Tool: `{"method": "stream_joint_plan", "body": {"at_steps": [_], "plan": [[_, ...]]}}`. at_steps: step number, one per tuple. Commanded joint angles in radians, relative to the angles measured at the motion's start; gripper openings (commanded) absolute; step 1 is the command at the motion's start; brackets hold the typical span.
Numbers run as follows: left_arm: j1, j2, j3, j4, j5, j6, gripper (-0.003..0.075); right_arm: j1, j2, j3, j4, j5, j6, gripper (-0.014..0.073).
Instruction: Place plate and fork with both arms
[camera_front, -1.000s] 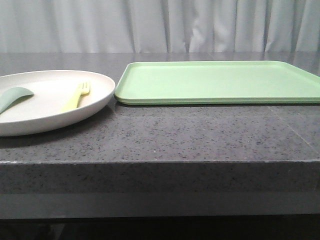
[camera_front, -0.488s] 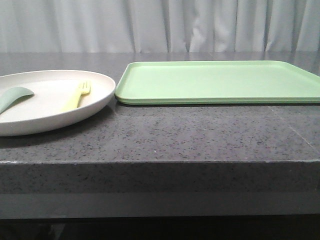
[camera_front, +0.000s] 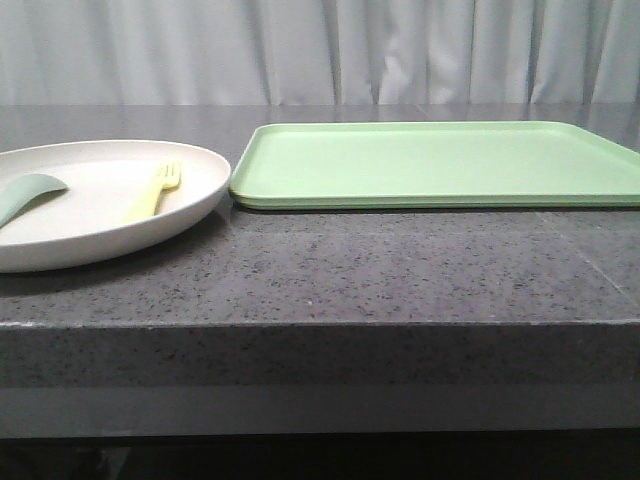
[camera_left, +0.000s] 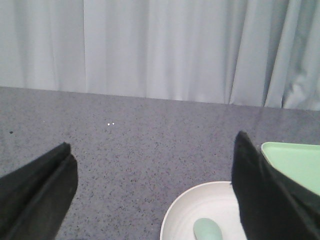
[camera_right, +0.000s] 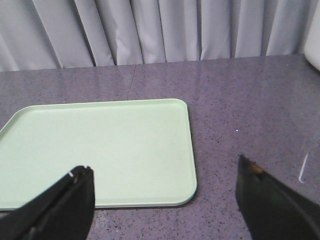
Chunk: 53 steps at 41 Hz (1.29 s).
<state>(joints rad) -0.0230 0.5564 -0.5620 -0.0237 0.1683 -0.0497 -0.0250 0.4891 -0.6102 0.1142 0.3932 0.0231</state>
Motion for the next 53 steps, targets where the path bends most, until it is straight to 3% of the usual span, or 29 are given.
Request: {"method": "stream_joint_plan", "body": {"at_steps": [1,11,18,36,53], "plan": [[0.0,0.07,-0.086,-0.011,0.015,0.0,0.0617,-0.003,0.01,-0.036,0.006,-0.093,-0.003,0.061],[0.0,0.387,-0.379,-0.011,0.491,0.0,0.0617,-0.003,0.01,-0.036,0.006,-0.093,-0.003,0.061],[-0.012,0.582,-0.517,-0.011,0.679,0.0,0.0586,-0.002,0.01,-0.036,0.006,-0.093,-0.003,0.061],[-0.036,0.896,-0.576,-0.008,0.709,0.0,0.0566,-0.002,0.01,-0.036,0.006,-0.093,-0.003,0.061],[-0.036,0.947,-0.576,-0.03,0.695,0.0,0.0566,-0.002,0.01,-0.036,0.006,-0.093,-0.003,0.061]]}}
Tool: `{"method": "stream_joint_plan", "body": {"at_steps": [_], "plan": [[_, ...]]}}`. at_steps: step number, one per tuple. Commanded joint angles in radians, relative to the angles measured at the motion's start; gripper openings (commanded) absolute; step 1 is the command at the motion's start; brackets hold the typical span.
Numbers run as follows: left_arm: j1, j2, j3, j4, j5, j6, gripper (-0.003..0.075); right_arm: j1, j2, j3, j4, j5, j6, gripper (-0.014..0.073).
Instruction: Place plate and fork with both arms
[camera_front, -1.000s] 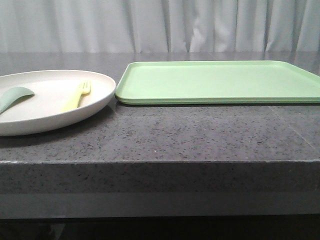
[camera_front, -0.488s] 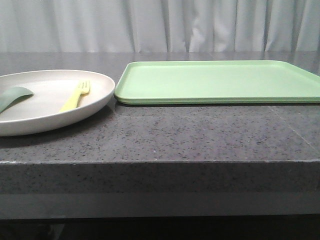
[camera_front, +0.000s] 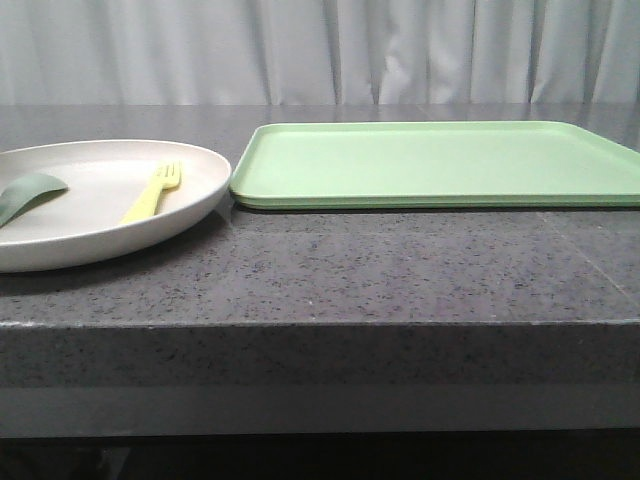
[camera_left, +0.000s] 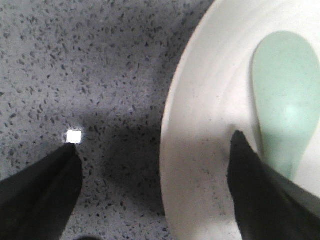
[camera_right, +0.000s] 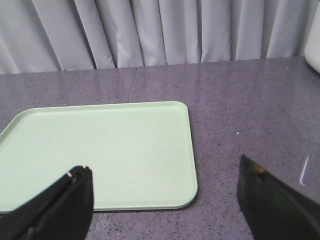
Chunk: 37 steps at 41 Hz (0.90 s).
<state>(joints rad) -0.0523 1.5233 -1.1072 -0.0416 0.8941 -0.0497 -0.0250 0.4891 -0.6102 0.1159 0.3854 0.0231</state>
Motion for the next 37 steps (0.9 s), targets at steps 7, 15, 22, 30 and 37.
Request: {"method": "stream_joint_plan", "body": {"at_steps": [7,15,22,30,37], "plan": [[-0.007,-0.018,-0.031,-0.012,-0.031,0.0,0.0566,-0.002,0.01,-0.036,0.004,-0.085,-0.003,0.061],[-0.007,-0.018,-0.031,-0.014,-0.031,0.0,0.0481,-0.002,0.01,-0.036,0.004,-0.085,-0.003,0.061],[-0.007,-0.018,-0.031,-0.031,-0.042,0.0,0.0217,-0.002,0.01,-0.036,0.004,-0.085,-0.003,0.061],[-0.007,-0.018,-0.031,-0.039,-0.054,0.0,-0.0018,-0.002,0.01,-0.036,0.004,-0.085,-0.003,0.061],[0.013,-0.023,-0.031,-0.044,-0.04,0.0,-0.0018,-0.002,0.01,-0.036,0.004,-0.085,-0.003,0.061]]}}
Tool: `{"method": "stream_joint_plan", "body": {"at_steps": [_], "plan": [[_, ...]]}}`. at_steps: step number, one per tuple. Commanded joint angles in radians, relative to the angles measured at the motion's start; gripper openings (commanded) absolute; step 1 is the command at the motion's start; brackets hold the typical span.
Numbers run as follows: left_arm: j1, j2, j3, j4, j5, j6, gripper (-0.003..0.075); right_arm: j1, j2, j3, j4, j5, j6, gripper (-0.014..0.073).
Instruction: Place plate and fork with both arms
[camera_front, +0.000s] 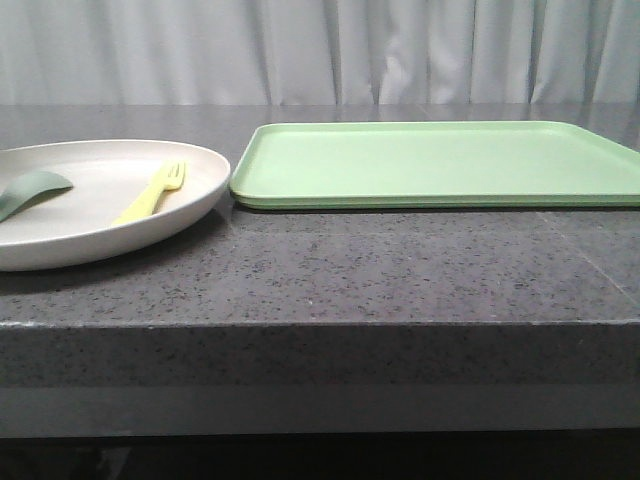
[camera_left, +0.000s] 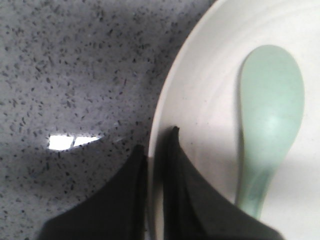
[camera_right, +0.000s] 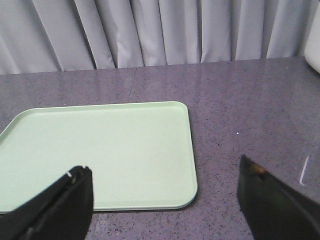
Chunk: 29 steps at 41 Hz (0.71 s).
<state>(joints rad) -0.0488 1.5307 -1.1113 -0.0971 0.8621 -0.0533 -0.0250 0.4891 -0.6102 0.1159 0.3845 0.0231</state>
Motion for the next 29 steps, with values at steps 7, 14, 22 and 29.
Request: {"method": "stream_joint_plan", "body": {"at_steps": [7,14,22,29], "plan": [[0.074,-0.069,-0.027,-0.124,-0.015,0.1,-0.0018,-0.002,0.01,-0.036,0.004,-0.085,-0.003,0.061],[0.149,-0.117,-0.029,-0.361,-0.015,0.261,-0.0018,-0.002,0.01,-0.036,0.004,-0.084,-0.003,0.061],[0.187,-0.136,-0.029,-0.53,-0.008,0.343,-0.0018,-0.002,0.01,-0.036,0.004,-0.08,-0.003,0.061],[0.187,-0.136,-0.032,-0.605,-0.018,0.345,-0.0018,-0.002,0.01,-0.036,0.004,-0.072,-0.003,0.061]]}}
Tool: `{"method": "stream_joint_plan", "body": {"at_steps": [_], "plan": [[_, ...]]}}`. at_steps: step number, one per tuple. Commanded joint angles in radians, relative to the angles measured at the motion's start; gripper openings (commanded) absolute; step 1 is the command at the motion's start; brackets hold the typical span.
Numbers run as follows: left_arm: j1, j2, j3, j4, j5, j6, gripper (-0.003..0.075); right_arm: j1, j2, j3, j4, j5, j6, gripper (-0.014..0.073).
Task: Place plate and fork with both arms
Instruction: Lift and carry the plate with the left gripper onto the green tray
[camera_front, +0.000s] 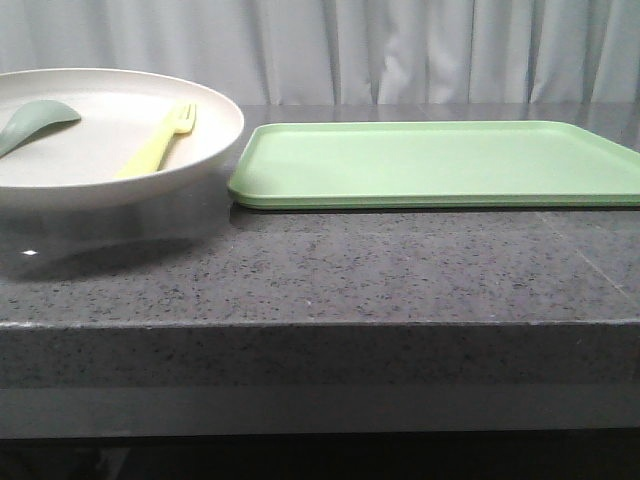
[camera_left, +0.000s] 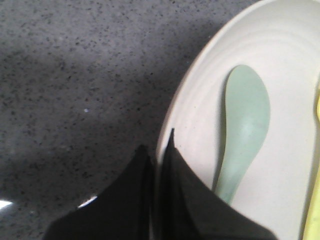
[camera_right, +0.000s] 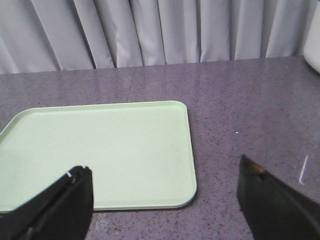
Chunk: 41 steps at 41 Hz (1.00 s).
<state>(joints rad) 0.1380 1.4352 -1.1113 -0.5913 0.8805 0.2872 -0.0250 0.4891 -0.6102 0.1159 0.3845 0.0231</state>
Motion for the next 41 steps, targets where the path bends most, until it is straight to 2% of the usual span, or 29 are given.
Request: {"method": "stream_joint_plan", "body": {"at_steps": [1,8,15,28,34,41], "plan": [[0.0,-0.038,-0.038,-0.123,-0.036,0.005,-0.0018,-0.002,0.01,-0.036,0.004,-0.072,-0.003,0.061],[-0.073,0.024,-0.139,-0.142,-0.008,0.005,-0.0018,-0.002,0.01,-0.036,0.004,-0.072,-0.003,0.061],[-0.225,0.14,-0.3,-0.142,-0.013,-0.028,-0.0018,-0.002,0.01,-0.035,0.004,-0.072,-0.003,0.061],[-0.492,0.458,-0.726,-0.091,-0.005,-0.145,-0.0018,-0.002,0.01,-0.033,0.004,-0.073,-0.003,0.061],[-0.572,0.606,-0.94,0.007,0.047,-0.246,-0.0018,-0.002,0.01,-0.033,0.004,-0.073,-0.003,0.061],[-0.599,0.744,-1.143,0.094,0.101,-0.4,-0.0018,-0.002,0.01,-0.033,0.004,-0.073,-0.003,0.061]]}}
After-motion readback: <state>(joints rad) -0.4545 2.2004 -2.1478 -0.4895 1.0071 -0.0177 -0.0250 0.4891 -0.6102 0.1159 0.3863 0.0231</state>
